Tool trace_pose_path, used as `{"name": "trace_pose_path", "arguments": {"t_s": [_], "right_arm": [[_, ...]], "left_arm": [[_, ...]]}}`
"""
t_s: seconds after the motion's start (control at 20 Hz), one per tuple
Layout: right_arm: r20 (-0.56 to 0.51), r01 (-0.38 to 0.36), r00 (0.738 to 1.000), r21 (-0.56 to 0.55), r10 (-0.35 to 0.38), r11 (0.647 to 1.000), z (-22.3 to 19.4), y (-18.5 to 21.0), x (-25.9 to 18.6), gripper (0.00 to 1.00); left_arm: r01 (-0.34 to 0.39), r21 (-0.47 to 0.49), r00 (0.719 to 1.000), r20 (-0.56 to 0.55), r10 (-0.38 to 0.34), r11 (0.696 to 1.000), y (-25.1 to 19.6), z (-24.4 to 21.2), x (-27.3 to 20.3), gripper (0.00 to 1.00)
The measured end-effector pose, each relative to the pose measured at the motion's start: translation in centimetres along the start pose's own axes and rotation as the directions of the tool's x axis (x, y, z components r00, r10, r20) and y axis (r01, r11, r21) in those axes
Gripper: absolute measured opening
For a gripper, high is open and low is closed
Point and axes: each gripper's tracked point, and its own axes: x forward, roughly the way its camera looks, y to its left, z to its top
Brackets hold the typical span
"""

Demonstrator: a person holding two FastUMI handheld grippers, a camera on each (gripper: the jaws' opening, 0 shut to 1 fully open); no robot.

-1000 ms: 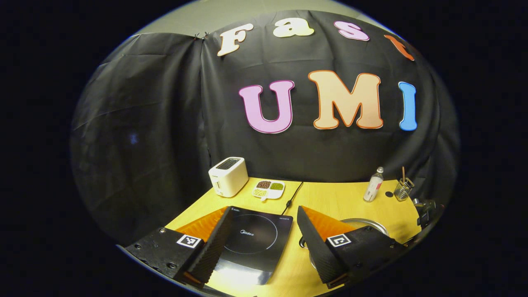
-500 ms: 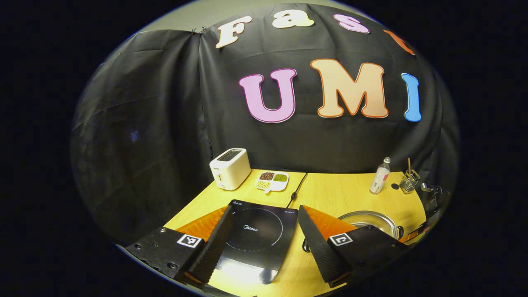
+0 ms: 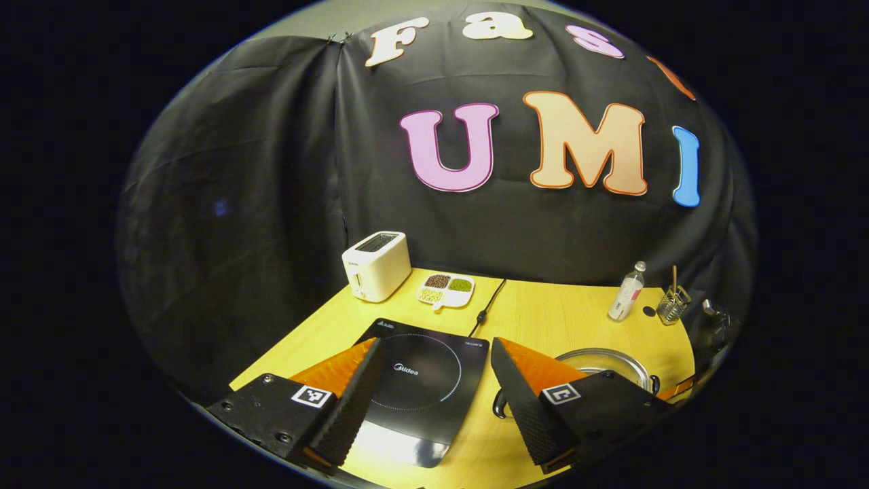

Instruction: First push the handle of the pot to place it horizontally, then grasp the pot with both hands and set it on the induction cooktop.

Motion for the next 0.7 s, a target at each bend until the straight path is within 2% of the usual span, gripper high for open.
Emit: {"name": "trace_pose_path", "arguments": {"t_s": [0.15, 0.2, 0.35, 0.4, 0.45, 0.5, 0.55, 0.7], "right_arm": [[0.032, -0.018, 0.999, 0.020, 0.018, 1.000, 0.4, -0.6, -1.0, 0.46], [0.045, -0.037, 0.998, 0.029, 0.036, 0.999, 0.6, -0.4, -1.1, 0.67], [0.070, -0.059, 0.996, 0.041, 0.056, 0.997, 1.2, -0.4, -0.8, 0.89], [0.076, -0.069, 0.995, 0.042, 0.066, 0.997, 1.3, -0.3, -1.0, 1.00], [0.079, -0.076, 0.994, 0.041, 0.072, 0.996, 1.5, -0.3, -0.9, 0.94], [0.085, -0.080, 0.993, 0.038, 0.076, 0.996, 1.8, -0.2, -0.9, 1.00], [0.085, -0.085, 0.993, 0.032, 0.082, 0.996, 1.9, -0.1, -0.7, 0.94], [0.080, -0.115, 0.991, 0.029, 0.112, 0.993, 2.7, 0.6, -0.1, 0.94]], "left_arm": [[0.019, -0.024, 1.000, -0.022, -0.019, 1.000, -0.4, -0.8, 0.3, 0.97], [0.033, -0.039, 0.999, -0.038, -0.034, 0.999, -0.9, -1.3, 0.5, 0.97], [0.086, -0.088, 0.991, -0.096, -0.094, 0.992, -2.7, -3.1, 0.9, 0.97], [0.112, -0.109, 0.985, -0.119, -0.125, 0.988, -3.4, -3.9, 1.1, 0.97], [0.138, -0.133, 0.977, -0.144, -0.157, 0.981, -4.1, -4.7, 1.4, 0.97], [0.171, -0.160, 0.964, -0.175, -0.199, 0.972, -5.0, -5.7, 1.5, 0.96], [0.198, -0.188, 0.950, -0.205, -0.236, 0.962, -5.8, -6.6, 1.7, 0.96], [0.242, -0.224, 0.902, -0.306, -0.304, 0.944, -7.1, -9.6, 2.4, 0.96]]}}
